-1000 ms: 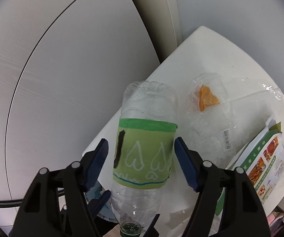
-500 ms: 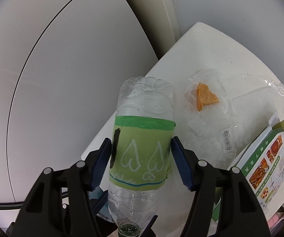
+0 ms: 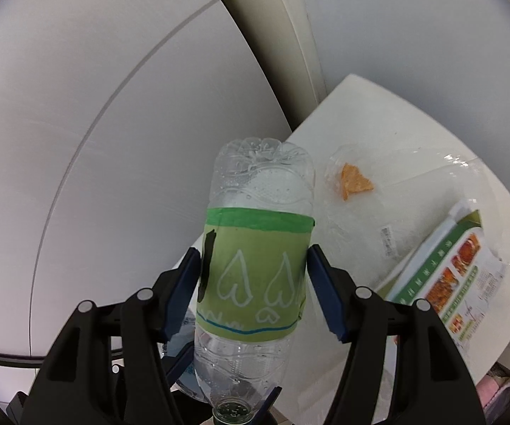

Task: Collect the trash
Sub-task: 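Close the left tool on the bottle and lift it, then carry the bottle with the left tool over the trash bin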

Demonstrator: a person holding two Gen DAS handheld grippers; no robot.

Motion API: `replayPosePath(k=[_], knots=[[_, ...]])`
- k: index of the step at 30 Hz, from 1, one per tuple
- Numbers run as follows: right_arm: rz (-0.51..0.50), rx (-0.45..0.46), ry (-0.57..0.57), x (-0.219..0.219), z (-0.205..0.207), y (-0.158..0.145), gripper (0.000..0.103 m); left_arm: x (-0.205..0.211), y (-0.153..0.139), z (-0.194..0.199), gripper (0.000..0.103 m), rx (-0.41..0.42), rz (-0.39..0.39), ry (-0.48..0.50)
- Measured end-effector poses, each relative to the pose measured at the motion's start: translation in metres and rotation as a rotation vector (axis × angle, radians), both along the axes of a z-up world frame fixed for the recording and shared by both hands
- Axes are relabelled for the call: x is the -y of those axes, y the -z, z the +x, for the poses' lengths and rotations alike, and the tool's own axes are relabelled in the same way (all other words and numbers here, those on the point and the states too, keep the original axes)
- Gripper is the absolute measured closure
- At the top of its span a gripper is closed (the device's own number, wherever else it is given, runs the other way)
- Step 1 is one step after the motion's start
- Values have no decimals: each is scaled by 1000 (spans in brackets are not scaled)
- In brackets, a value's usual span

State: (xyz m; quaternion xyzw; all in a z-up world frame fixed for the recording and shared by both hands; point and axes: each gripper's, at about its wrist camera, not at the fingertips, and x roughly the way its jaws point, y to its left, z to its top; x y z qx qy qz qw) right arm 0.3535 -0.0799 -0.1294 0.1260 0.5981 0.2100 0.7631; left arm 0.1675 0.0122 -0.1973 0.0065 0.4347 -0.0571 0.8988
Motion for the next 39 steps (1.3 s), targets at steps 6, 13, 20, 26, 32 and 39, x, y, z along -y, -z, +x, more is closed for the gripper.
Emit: replayPosePath(k=[6,13,20,26,32,39], knots=[[8,76,16,10,-25,-13,43,5,-12,-30,44,51,24,10],[23,142,5,11,-57,-39,43,-2,-19,-77,44,109,47,6],[38,195,-13,-3,-95,-61,43,-13,-36,-121,44,150,64,-24],[50,239,-43,-22,-132,-89,43,-20,-37,-162,44,185,76,-57],[59,273,-79,-45,-164,-106,43,-35,-43,-203,44,214,83,-96],[68,296,-139,-76,-195,-117,43,-42,-41,-228,44,228,87,-152]])
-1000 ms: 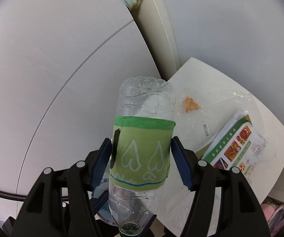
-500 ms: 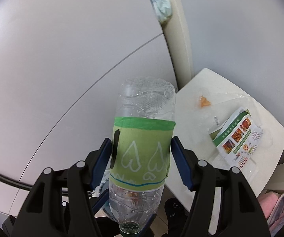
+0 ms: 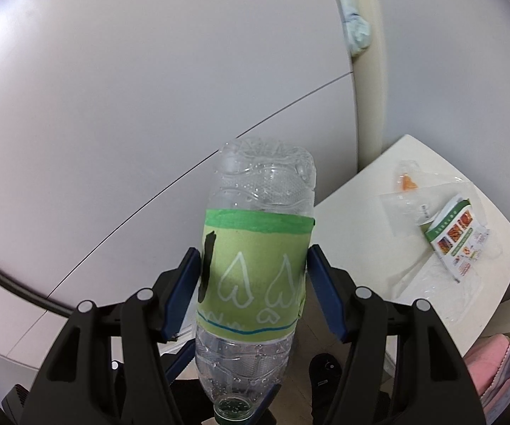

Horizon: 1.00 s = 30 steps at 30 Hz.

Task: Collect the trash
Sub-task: 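Carry the bottle with the left tool over the trash bin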

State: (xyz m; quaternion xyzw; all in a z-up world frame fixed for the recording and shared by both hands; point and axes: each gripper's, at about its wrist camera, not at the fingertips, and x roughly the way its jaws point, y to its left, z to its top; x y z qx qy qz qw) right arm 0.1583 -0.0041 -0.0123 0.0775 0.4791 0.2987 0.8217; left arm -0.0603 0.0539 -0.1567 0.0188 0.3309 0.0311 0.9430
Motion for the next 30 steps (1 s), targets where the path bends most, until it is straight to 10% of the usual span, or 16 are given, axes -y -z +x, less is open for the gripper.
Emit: replayPosePath(k=[15,30], knots=[[-2,-9,-161,-88,-57,18,43,-13,40,-38,44,-30,-2,-160],[-26,-49,-284,-152,-85,55,43,-17,63,5,44,-105,-25,-276]])
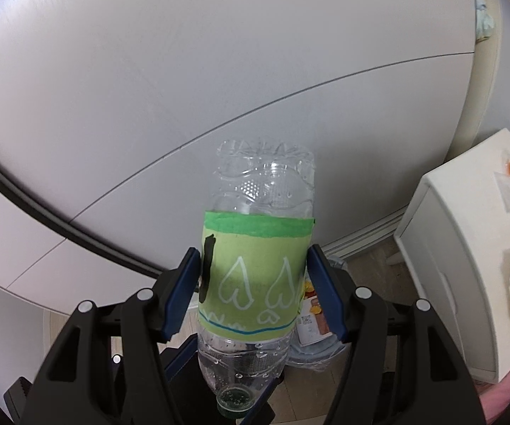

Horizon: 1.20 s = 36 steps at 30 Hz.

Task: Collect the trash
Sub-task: 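Carry the bottle with the left tool over the trash bin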

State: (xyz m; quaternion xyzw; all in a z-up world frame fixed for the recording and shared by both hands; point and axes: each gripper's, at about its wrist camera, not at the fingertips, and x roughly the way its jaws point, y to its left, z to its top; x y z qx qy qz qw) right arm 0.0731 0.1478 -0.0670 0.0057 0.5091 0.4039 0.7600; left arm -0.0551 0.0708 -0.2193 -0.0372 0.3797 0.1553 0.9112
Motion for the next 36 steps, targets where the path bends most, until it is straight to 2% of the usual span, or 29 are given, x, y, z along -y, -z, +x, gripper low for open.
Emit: replayPosePath(k=[3,12,19,21,27,34,36], knots=[[-8,-14,-10,-5,-7,10,43,-2,-7,8,44,-18,-13,-10],[-38,-81,-29,-17,-6,52,43,8,28,48,45,-86,-51,-15],[-78,-140,-58,-34,-2,107,43,7,72,73,45,-156,-86,-19],[-89,-154,-65,-36,-2,122,43,1,71,72,45,-175,-99,-18],[-126,-210,-71,-43,4,171,43,4,118,102,45,-242,-147,-5],[-145,-241,-95,-46,2,205,43,-12,156,105,46,-294,-154,20],[-151,-248,-101,-48,2,214,43,-20,158,105,46,-306,-158,22]])
